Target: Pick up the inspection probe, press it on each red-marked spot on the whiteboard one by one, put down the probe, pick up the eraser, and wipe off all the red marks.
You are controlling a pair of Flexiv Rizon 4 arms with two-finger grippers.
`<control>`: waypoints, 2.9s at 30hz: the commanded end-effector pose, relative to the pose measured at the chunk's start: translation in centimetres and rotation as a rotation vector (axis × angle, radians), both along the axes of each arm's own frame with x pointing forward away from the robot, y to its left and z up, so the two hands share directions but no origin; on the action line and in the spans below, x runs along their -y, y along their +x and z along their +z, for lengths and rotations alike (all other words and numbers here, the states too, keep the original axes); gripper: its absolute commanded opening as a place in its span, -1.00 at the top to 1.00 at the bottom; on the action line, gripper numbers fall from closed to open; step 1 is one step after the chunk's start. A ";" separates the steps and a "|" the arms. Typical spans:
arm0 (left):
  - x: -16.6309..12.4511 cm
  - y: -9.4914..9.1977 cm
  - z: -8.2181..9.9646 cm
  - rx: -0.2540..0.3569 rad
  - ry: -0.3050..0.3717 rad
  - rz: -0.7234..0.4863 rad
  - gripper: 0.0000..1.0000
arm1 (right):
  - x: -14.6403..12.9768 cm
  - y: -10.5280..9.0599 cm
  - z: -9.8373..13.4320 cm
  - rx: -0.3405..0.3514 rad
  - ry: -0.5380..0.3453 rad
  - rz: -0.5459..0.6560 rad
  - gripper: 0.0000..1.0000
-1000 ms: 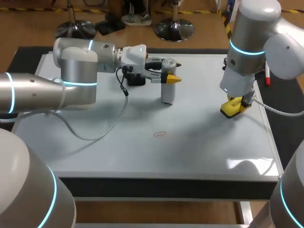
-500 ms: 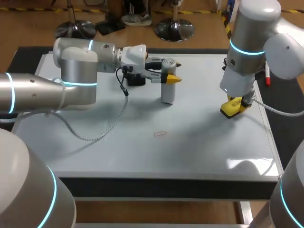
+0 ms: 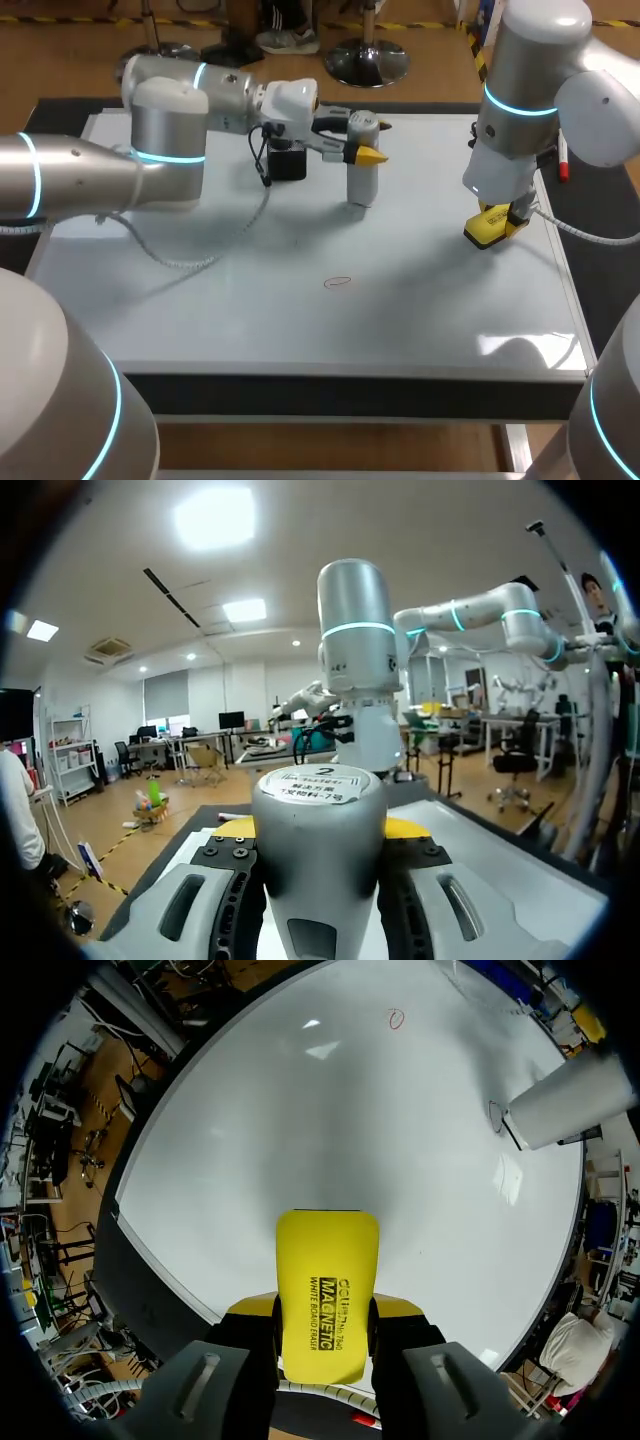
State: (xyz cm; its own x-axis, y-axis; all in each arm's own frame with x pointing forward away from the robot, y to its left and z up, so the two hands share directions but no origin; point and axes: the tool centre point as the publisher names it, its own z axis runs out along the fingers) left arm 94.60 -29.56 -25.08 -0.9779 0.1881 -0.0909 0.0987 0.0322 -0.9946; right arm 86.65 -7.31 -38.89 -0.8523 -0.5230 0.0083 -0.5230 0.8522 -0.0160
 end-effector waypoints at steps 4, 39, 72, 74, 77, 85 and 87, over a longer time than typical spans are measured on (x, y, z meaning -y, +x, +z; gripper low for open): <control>0.1 2.9 1.2 -0.002 0.026 -0.174 1.00 | 0.0 0.0 0.1 -0.001 -0.004 0.001 1.00; -1.5 10.6 4.6 -0.004 0.094 -0.558 1.00 | 0.0 0.0 0.1 -0.001 -0.004 0.001 1.00; -1.5 11.3 4.0 -0.015 0.095 -0.565 1.00 | -2.1 0.5 0.4 -0.006 -0.053 0.100 1.00; -1.5 11.3 4.0 -0.015 0.095 -0.565 1.00 | -3.6 0.7 0.6 -0.007 -0.072 0.164 1.00; -1.5 11.3 4.0 -0.015 0.095 -0.565 1.00 | -6.1 1.2 0.7 -0.003 -0.093 0.265 1.00; -1.5 11.3 4.0 -0.015 0.095 -0.565 1.00 | -13.1 2.9 0.5 0.009 -0.062 0.512 1.00; -1.5 11.3 4.0 -0.015 0.095 -0.565 1.00 | -14.4 3.4 0.3 0.010 -0.053 0.558 1.00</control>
